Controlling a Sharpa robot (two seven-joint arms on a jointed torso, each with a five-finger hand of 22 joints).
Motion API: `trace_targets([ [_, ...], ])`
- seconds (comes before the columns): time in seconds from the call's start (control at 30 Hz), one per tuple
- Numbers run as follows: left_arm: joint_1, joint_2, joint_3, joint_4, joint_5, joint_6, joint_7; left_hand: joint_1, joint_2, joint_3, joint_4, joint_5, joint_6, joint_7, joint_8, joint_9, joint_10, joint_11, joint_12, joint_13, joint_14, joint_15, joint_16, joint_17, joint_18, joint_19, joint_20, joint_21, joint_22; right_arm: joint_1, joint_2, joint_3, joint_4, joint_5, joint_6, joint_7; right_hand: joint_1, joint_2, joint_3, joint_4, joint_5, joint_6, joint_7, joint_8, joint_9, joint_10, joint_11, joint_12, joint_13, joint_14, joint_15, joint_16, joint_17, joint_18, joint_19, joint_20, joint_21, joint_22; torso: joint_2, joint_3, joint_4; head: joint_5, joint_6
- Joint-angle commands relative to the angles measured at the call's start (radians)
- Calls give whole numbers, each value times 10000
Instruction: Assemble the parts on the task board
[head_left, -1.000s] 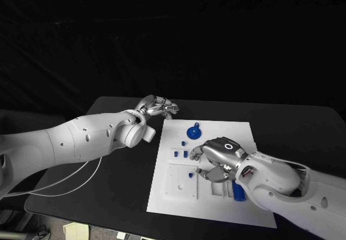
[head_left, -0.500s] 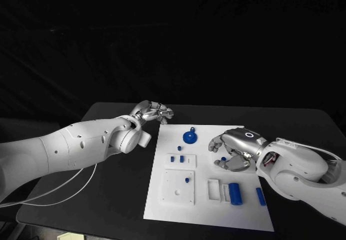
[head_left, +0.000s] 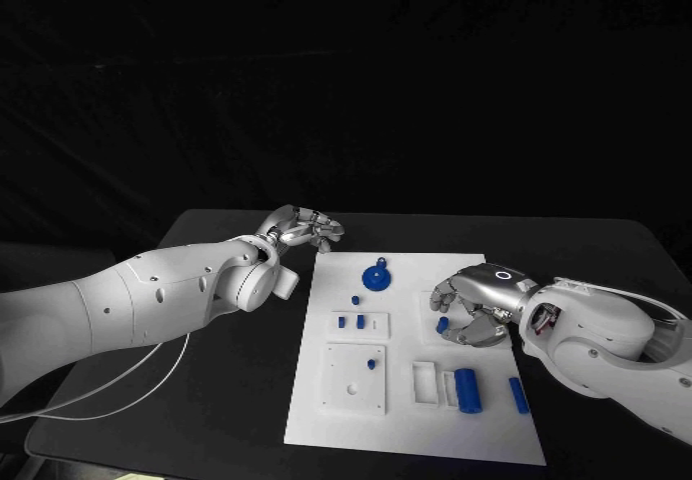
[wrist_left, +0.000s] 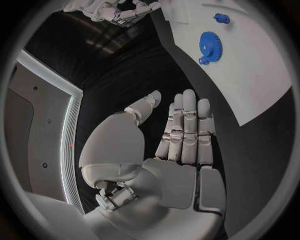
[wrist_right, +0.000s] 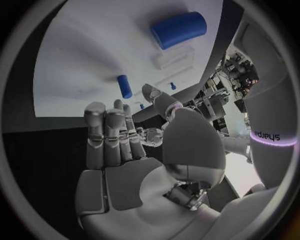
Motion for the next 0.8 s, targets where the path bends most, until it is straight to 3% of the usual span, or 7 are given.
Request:
trace_targets([
  [0.03, 7, 21, 8, 6, 69, 133, 80, -9, 58, 18, -65, 32, -64, -19, 57, -15, 23, 16, -46, -14, 43, 6, -53, 19, 174, 47, -10, -48, 10, -2, 56, -9, -82, -462, 332, -134, 87, 83, -21, -29, -116, -18, -19, 45, -12, -30, -18, 3, -19, 10, 51, 64, -18, 1011, -58, -11, -57, 154, 8, -3, 0, -20, -1],
  [0.1, 7, 26, 8, 5, 69, 141, 80, -9, 58, 18, -65, 32, -64, -19, 57, -15, 23, 17, -46, -14, 44, 6, -55, 21, 174, 47, -10, -48, 11, -3, 91, -16, -146, -498, 335, -164, 285, 98, 197, 20, -490, 13, -32, 74, -19, 7, -28, 27, -55, 12, 43, 63, -36, 1011, -53, 2, -80, 142, 8, -1, 3, -29, -1],
  [0.37, 7, 15, 8, 1, 69, 142, 77, -14, 63, 17, -64, 30, -65, -19, 59, -16, 24, 17, -47, -14, 46, 7, -62, 31, 173, 49, -10, -51, 13, -32, 179, -66, -251, -589, 467, -151, 681, 154, 1083, 305, -1329, 206, -70, 188, -49, 239, -72, 119, -137, 44, 2, 72, -88, 1011, -13, 54, -99, 153, 3, -6, 8, -48, -18],
  [0.8, 7, 12, 8, -7, 69, 144, 71, -23, 70, 15, -59, 30, -66, -18, 62, -18, 25, 17, -49, -14, 49, 7, -74, 46, 172, 51, -9, -56, 17, -68, 240, -99, -265, -710, 691, -104, 642, 407, 1703, 626, -1558, 825, -205, 540, 55, 1005, -335, 487, -1, 72, -252, 105, -102, 1011, 17, 50, -19, 195, 2, -13, 8, -48, -66],
])
